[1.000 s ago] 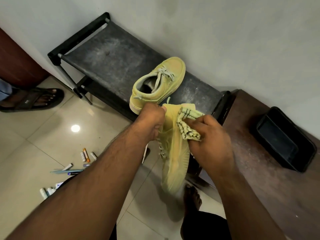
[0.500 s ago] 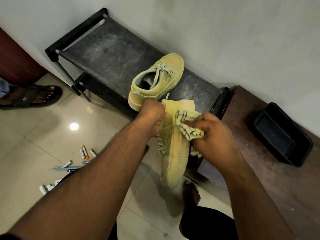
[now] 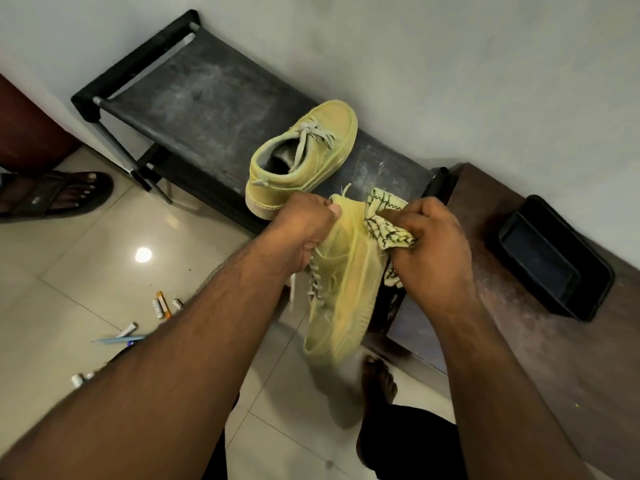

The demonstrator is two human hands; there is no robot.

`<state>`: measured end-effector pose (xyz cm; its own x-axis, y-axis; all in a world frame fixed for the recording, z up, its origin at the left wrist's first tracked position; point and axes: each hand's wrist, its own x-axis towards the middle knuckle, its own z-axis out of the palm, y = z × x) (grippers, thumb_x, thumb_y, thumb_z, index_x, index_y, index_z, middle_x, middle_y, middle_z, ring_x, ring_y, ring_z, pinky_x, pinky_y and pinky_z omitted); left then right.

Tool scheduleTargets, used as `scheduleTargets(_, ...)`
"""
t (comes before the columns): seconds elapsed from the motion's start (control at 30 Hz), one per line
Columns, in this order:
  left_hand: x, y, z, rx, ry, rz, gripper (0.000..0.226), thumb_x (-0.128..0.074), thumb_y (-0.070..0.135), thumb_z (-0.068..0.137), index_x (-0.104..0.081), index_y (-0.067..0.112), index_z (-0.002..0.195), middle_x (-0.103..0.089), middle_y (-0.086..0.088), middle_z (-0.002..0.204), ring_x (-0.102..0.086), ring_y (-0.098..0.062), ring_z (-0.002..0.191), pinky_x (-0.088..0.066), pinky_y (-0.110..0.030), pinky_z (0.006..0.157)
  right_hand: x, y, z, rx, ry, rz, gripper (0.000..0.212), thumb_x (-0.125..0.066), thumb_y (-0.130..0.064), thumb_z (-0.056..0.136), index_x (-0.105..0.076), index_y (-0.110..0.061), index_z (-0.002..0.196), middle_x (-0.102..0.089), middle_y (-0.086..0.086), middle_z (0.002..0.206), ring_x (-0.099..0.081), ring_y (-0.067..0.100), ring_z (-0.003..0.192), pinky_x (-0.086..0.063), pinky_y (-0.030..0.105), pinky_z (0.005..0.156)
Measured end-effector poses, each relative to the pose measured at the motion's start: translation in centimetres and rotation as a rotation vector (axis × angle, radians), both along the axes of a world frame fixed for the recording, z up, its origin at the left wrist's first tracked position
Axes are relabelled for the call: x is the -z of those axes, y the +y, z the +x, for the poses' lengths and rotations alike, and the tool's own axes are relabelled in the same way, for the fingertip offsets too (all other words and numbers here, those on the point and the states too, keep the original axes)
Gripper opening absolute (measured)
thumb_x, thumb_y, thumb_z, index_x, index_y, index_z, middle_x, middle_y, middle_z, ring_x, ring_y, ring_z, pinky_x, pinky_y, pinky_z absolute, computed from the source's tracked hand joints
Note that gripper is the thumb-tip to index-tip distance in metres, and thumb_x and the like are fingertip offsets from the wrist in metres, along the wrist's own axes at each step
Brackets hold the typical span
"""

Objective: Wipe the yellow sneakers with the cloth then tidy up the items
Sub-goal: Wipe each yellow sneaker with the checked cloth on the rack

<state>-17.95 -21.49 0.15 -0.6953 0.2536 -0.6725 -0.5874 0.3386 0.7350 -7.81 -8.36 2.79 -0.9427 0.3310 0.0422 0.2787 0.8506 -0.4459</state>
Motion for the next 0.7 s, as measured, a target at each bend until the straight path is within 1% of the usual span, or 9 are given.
scheduleTargets(0.07,0.1,-0.1,0.0,0.024,0.002,0.017,0.015,-0.057,0.015,0.095,-0.066,0.010,0.084,-0.065,-0.010,0.081,-0.058,-0.020,0.070,-0.053,-0.034,0.074,-0.8,-0.3,0.7,-0.160,-0.073,-0.032,0.036,-0.065,-0.011,0.073,-0.073,-0.026,0.106,-0.058,-0.008,0.095,-0.054,0.020,0.095,-0.049,0.036,0.079)
scheduleTargets(0.13,-0.2,-0.3,-0.2,0.084,0.025,0.023,0.013,-0.058,0.015,0.095,-0.068,0.008,0.096,-0.069,-0.011,0.091,-0.062,-0.020,0.078,-0.054,-0.037,0.084,-1.2,-0.4,1.3,-0.258,-0.145,-0.056,0.037,-0.057,-0.019,0.070,-0.074,-0.030,0.101,-0.061,-0.009,0.094,-0.053,0.018,0.095,-0.046,0.038,0.081)
scheduleTargets(0.2,-0.3,-0.6,-0.3,0.165,0.037,0.053,0.016,-0.059,0.013,0.095,-0.069,0.005,0.104,-0.071,-0.013,0.098,-0.063,-0.022,0.086,-0.054,-0.043,0.092,-1.2,0.0,1.4,-0.148,-0.126,0.017,0.037,-0.058,-0.018,0.071,-0.073,-0.031,0.102,-0.061,-0.010,0.098,-0.048,0.015,0.097,-0.039,0.038,0.085)
scheduleTargets(0.3,-0.7,-0.9,-0.1,0.293,0.008,0.105,0.018,-0.064,0.021,0.087,-0.074,0.011,0.099,-0.072,-0.021,0.102,-0.058,-0.028,0.090,-0.044,-0.059,0.100,-1.2,0.8,0.8,0.105,-0.077,0.147,0.038,-0.063,-0.010,0.073,-0.071,-0.029,0.105,-0.061,-0.012,0.112,-0.045,0.018,0.108,-0.022,0.033,0.085)
scheduleTargets(0.37,-0.6,-1.2,-0.2,0.355,0.000,0.104,0.023,-0.066,0.028,0.079,-0.076,0.015,0.096,-0.070,-0.025,0.104,-0.054,-0.028,0.091,-0.038,-0.065,0.100,-1.2,-0.1,0.4,0.073,-0.027,0.101,0.035,-0.065,-0.010,0.070,-0.071,-0.028,0.100,-0.064,-0.014,0.110,-0.049,0.016,0.111,-0.019,0.031,0.087)
scheduleTargets(0.47,-1.1,-1.8,-0.5,0.397,0.043,0.118,0.013,-0.061,0.010,0.092,-0.074,0.009,0.096,-0.073,-0.016,0.096,-0.065,-0.025,0.087,-0.052,-0.045,0.095,-1.1,-1.5,0.8,-0.105,0.044,0.078,0.030,-0.065,-0.018,0.067,-0.072,-0.029,0.093,-0.068,-0.016,0.101,-0.054,0.008,0.107,-0.023,0.032,0.091)
scheduleTargets(0.57,-0.8,-2.0,-0.7,0.445,0.055,0.158,0.014,-0.059,0.004,0.093,-0.072,0.009,0.092,-0.073,-0.007,0.088,-0.067,-0.016,0.081,-0.055,-0.030,0.078,-0.8,0.3,0.5,0.061,0.061,0.051,0.035,-0.053,-0.028,0.068,-0.074,-0.026,0.096,-0.070,-0.012,0.101,-0.059,0.014,0.105,-0.036,0.046,0.098)
scheduleTargets(0.63,-0.8,-1.9,-0.6,0.462,0.059,0.157,0.013,-0.059,0.003,0.093,-0.070,0.009,0.091,-0.071,-0.004,0.085,-0.065,-0.013,0.077,-0.054,-0.026,0.073,-0.8,0.6,0.3,0.132,0.046,0.038,0.044,-0.045,-0.028,0.065,-0.074,-0.022,0.098,-0.071,-0.007,0.102,-0.060,0.019,0.103,-0.042,0.050,0.095)
scheduleTargets(0.7,-0.8,-1.9,-0.6,0.479,0.065,0.159,0.015,-0.058,0.002,0.093,-0.070,0.009,0.087,-0.069,-0.006,0.084,-0.063,-0.016,0.079,-0.054,-0.030,0.081,-0.8,-0.5,0.4,0.029,0.065,0.014,0.045,-0.048,-0.020,0.061,-0.074,-0.018,0.098,-0.071,-0.005,0.101,-0.060,0.020,0.102,-0.044,0.050,0.093)
